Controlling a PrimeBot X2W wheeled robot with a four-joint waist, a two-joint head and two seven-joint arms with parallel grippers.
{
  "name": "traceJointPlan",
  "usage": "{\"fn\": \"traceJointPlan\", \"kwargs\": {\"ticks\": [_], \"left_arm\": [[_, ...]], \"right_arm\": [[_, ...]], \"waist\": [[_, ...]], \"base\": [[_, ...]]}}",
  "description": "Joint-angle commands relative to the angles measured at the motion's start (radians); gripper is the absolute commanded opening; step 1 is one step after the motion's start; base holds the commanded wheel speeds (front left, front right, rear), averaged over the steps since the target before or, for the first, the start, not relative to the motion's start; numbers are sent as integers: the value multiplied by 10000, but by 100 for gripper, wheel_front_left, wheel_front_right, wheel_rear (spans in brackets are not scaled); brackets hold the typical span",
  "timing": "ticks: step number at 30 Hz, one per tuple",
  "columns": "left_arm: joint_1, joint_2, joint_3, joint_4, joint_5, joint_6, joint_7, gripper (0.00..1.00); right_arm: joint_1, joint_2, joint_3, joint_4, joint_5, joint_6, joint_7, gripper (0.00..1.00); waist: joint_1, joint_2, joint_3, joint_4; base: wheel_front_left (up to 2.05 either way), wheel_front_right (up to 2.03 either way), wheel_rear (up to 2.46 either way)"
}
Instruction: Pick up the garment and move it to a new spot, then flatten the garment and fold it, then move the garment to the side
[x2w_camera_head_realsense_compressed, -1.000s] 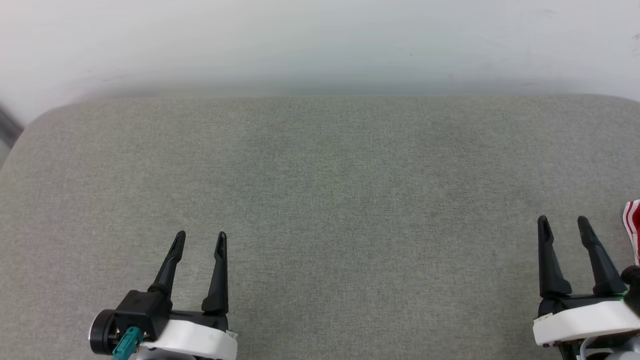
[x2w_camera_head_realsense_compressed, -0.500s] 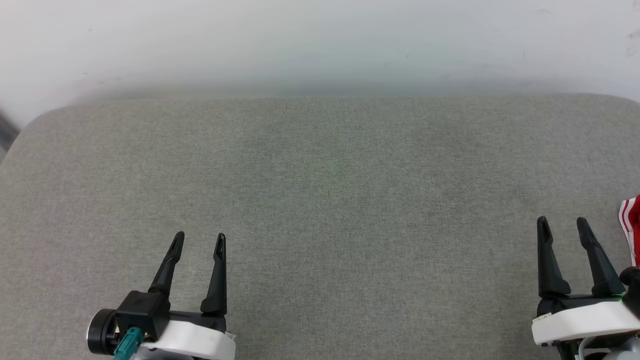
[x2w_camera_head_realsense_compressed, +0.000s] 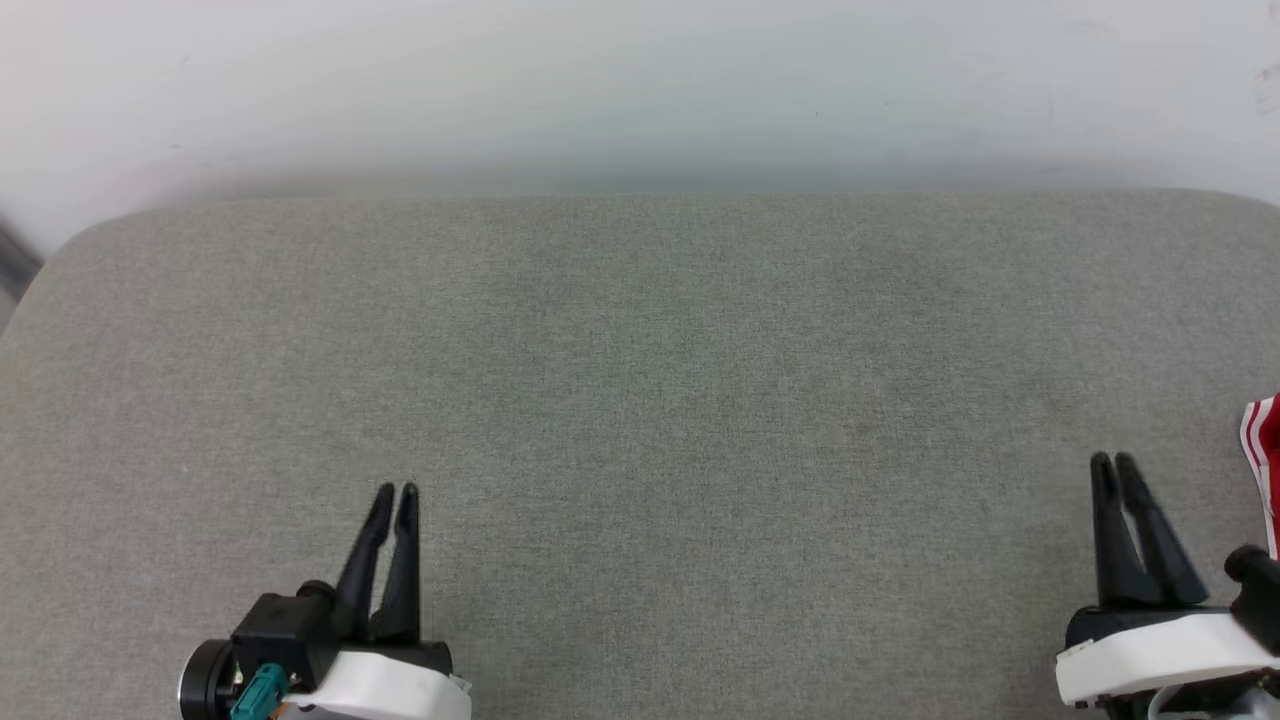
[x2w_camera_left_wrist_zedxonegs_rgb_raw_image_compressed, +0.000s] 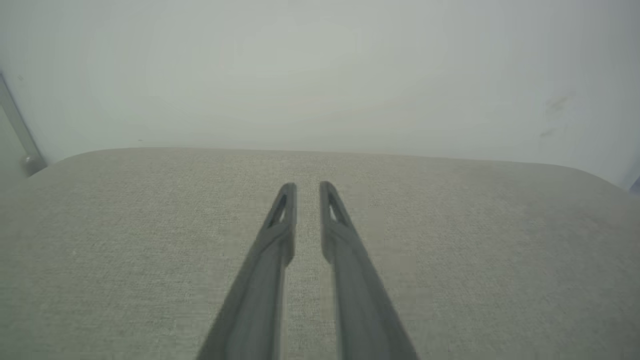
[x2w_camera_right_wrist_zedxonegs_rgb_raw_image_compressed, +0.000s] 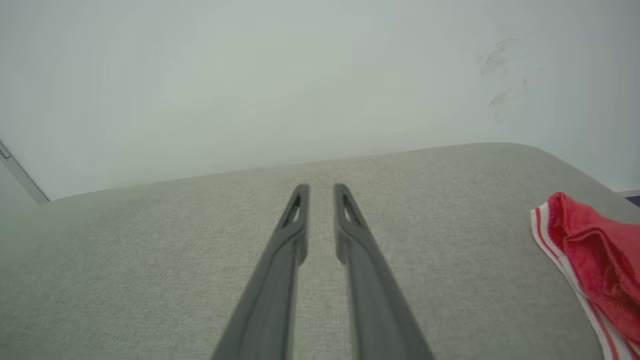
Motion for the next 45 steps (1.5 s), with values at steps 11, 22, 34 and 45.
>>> {"fn": "traceJointPlan", "kwargs": {"ticks": [11,22,34,45], "left_arm": [[-174,97,82,225,-2269,-40,445,0],[-377,172,177,494,-4256,-95,862,0],[-540,224,281,683,-5999,-141,1246,0],[-665,253,393,840,-7524,-177,1605,0]], "right_arm": [[-163,77,-42,225,2013,0,472,0],[-332,149,-93,428,3782,-1,902,0],[-464,219,-143,600,5348,-1,1292,0],[-585,289,-192,760,6727,-1,1640,0]], "waist": [[0,0,-75,-10],[0,0,-152,-20],[0,0,-228,-30],[0,0,-303,-41]], "base": [[0,0,0],[0,0,0],[0,0,0],[0,0,0]]}}
